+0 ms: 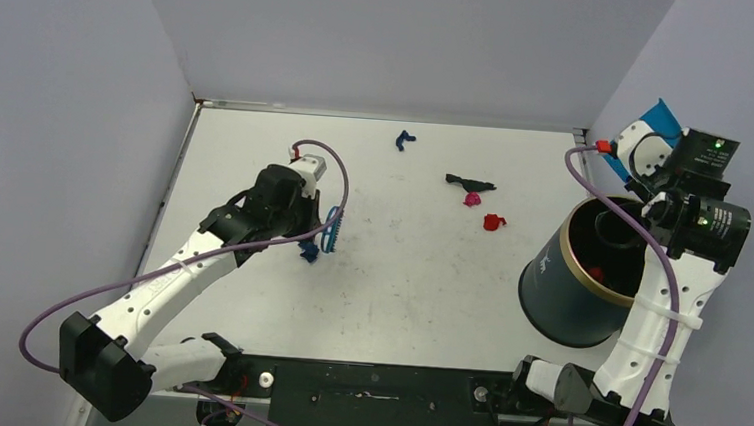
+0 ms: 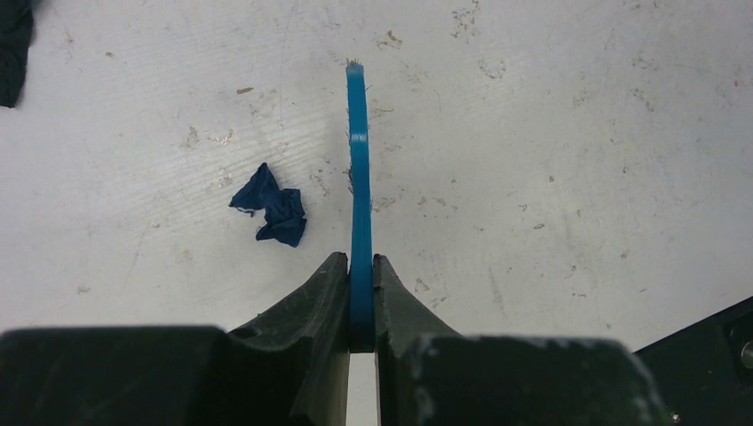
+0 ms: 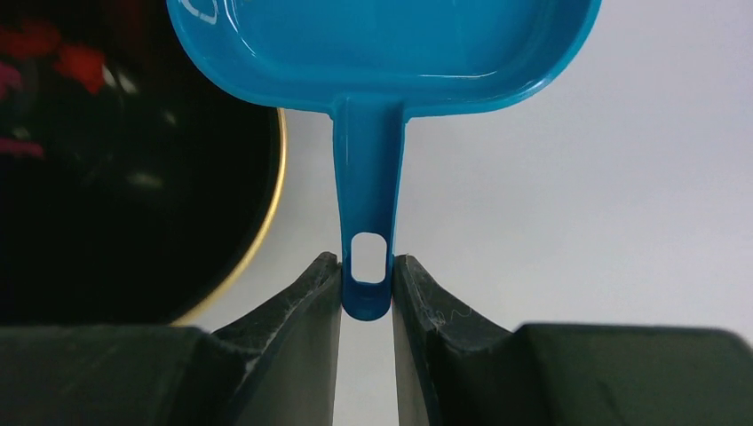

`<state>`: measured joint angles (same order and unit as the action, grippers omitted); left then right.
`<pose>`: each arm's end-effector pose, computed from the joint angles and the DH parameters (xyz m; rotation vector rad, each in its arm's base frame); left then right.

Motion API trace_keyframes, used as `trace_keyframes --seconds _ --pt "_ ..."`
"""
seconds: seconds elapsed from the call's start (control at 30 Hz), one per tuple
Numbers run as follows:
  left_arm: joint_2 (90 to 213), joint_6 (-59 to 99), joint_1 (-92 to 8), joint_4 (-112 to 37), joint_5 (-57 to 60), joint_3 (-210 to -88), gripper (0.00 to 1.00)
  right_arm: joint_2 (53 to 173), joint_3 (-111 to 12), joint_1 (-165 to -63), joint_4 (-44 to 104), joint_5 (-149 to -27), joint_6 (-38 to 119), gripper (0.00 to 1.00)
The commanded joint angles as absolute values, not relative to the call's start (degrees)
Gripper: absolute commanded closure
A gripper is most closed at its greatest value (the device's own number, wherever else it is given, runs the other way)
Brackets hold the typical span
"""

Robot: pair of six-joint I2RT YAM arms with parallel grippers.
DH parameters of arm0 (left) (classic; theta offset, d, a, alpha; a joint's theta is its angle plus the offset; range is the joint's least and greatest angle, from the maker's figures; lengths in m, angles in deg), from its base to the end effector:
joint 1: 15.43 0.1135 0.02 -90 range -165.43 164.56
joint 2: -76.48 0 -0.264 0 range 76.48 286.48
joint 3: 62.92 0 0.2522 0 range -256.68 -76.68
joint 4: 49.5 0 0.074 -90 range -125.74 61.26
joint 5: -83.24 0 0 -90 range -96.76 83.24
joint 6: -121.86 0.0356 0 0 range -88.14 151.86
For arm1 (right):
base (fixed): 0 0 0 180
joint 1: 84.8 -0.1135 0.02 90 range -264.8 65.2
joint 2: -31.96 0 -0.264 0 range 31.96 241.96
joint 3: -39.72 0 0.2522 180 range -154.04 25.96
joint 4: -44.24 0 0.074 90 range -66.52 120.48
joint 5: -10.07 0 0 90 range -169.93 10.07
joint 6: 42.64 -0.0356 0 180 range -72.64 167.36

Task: Sweep away the paper scraps from the table

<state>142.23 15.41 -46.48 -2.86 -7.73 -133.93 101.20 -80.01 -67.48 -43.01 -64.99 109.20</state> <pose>0.2102 -0.1258 0.3049 0.2869 2.3094 -0.4054 0.1631 -0.0605 0.4901 -0.7602 2.2721 -1.0051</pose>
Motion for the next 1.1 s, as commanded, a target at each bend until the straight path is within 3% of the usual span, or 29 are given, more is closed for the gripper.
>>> trace_keyframes --seconds 0.0,0.23,0.43,0.63,0.87,1.07 --pt "141.59 15.63 -47.58 -1.4 -9.27 -138.86 0.97 104.69 -85.27 -67.07 -42.43 -77.08 100.9 0.95" --pt "143.02 16.2 -47.95 6.35 -13.22 -145.75 0.97 108.34 -84.67 -72.08 -40.5 -88.9 92.73 0.95" --pt "145.72 20.24 -46.1 17.0 -30.84 -151.55 0.97 109.9 -77.43 -88.53 -40.19 -88.02 85.57 0.95" --pt "150.17 19.47 -45.33 22.46 -37.26 -151.59 0.97 111.41 -62.56 -105.38 -42.38 -92.27 85.88 0.95" --pt "152.24 18.72 -41.83 19.73 -27.03 -147.78 0.98 114.67 -48.09 -113.1 -38.17 -98.58 87.4 0.95" --pt "154.58 18.79 -38.87 16.56 -21.32 -147.13 0.99 122.66 -45.51 -120.37 -32.27 -99.22 82.4 0.95"
